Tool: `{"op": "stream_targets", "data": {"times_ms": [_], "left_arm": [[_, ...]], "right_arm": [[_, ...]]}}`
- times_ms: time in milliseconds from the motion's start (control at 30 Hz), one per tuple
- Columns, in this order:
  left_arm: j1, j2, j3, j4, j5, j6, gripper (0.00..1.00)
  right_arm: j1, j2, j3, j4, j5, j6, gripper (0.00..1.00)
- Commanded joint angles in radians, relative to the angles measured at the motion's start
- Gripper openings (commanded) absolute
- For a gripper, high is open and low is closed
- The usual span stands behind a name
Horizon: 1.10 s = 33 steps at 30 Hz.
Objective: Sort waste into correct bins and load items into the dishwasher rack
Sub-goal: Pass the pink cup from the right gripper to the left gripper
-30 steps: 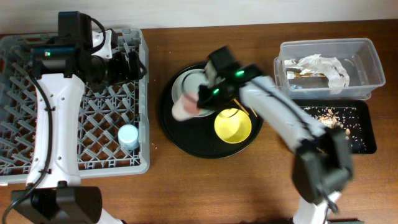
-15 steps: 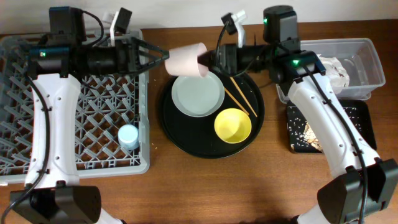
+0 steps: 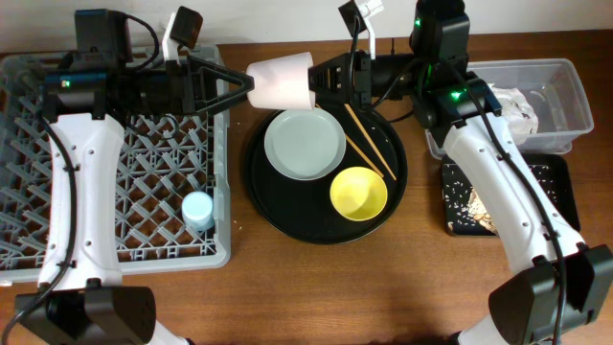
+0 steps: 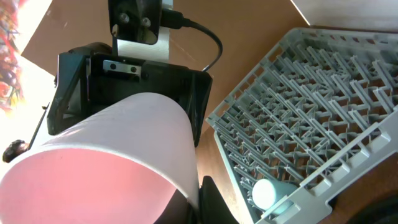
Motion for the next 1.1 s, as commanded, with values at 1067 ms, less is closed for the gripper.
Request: {"op": "stream_targets", "data": {"times_ms": [1067], "left_arm": [[-0.015, -0.006, 0.008, -0.006, 0.023, 0.060, 0.82]], "right_arm": [[0.194, 0.076, 0.002, 0.217, 0.194, 0.085, 0.04]]}}
